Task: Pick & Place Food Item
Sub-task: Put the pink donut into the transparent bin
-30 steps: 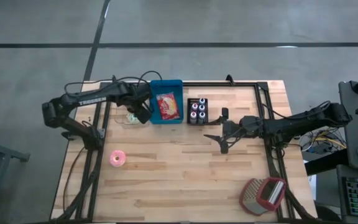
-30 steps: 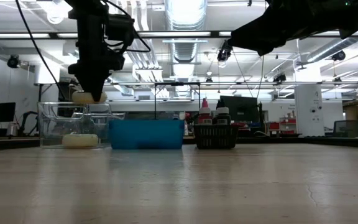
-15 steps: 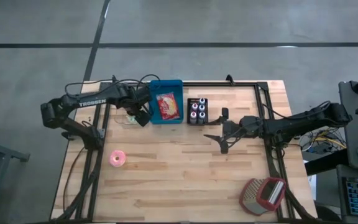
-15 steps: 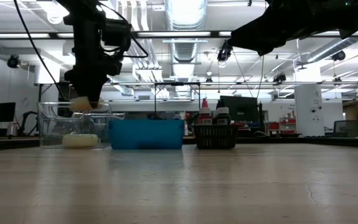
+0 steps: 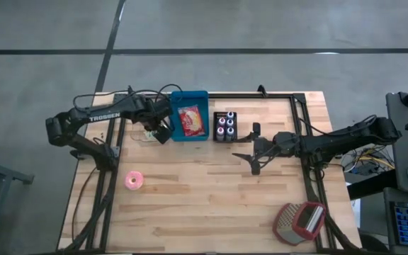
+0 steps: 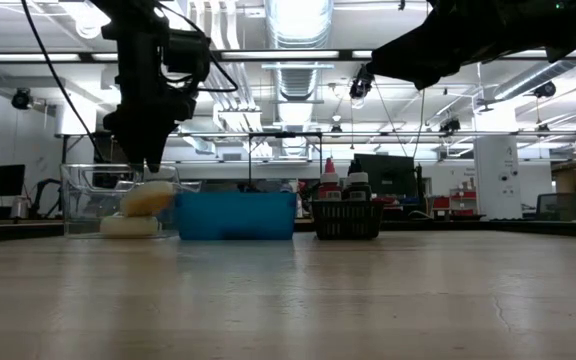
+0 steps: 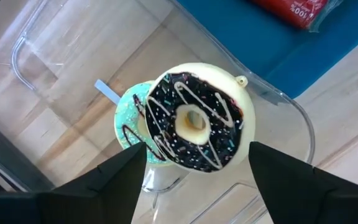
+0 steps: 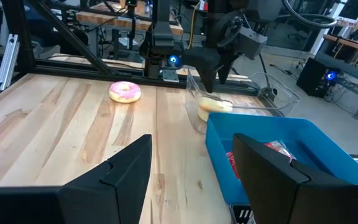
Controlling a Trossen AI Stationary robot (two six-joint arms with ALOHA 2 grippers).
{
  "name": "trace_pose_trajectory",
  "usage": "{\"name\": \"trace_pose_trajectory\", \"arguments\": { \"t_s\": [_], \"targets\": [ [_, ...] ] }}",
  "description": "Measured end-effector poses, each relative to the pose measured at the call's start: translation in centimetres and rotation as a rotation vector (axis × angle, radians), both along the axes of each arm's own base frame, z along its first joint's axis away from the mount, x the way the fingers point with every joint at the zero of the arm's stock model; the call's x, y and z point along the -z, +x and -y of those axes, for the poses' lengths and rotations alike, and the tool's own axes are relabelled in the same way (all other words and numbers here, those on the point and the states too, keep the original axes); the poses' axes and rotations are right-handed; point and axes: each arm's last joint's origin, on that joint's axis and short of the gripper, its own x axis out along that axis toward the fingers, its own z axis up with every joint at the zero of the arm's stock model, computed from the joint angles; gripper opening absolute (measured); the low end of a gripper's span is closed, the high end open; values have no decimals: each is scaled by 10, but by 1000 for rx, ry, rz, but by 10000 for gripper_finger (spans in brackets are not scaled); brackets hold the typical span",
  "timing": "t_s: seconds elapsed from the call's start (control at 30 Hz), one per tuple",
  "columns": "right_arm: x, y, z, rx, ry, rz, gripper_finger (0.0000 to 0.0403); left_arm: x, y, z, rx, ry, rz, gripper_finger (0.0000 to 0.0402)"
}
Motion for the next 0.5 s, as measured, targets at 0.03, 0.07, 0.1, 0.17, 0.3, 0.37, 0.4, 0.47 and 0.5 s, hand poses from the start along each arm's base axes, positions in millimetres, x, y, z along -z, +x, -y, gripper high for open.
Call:
{"name": "trace_pose_trajectory", "arguments": {
  "t_s": [0.03,0.07,0.1,0.17,0.3,0.37,0.4,0.47,0.5],
  "targets": [
    [0,0,0,1,0,0,221,0,0,0,0,0,0,290],
    [0,0,0,1,0,0,221,0,0,0,0,0,0,289],
    [0,0,0,1,0,0,221,0,0,0,-1,0,0,288],
    [0,0,0,0,0,0,221,-2,-2,1,-9,-2,3,287],
    [0,0,0,0,0,0,221,-14,-11,7,-41,-4,44,287],
    [0,0,0,0,0,0,221,-24,-16,11,-59,12,90,287],
    [0,0,0,0,0,0,221,-29,-20,14,-68,18,115,287],
    [0,0,0,0,0,0,221,-39,-26,21,-83,28,164,288],
    [0,0,0,0,0,0,221,-43,-29,26,-86,32,186,289]
  ]
}}
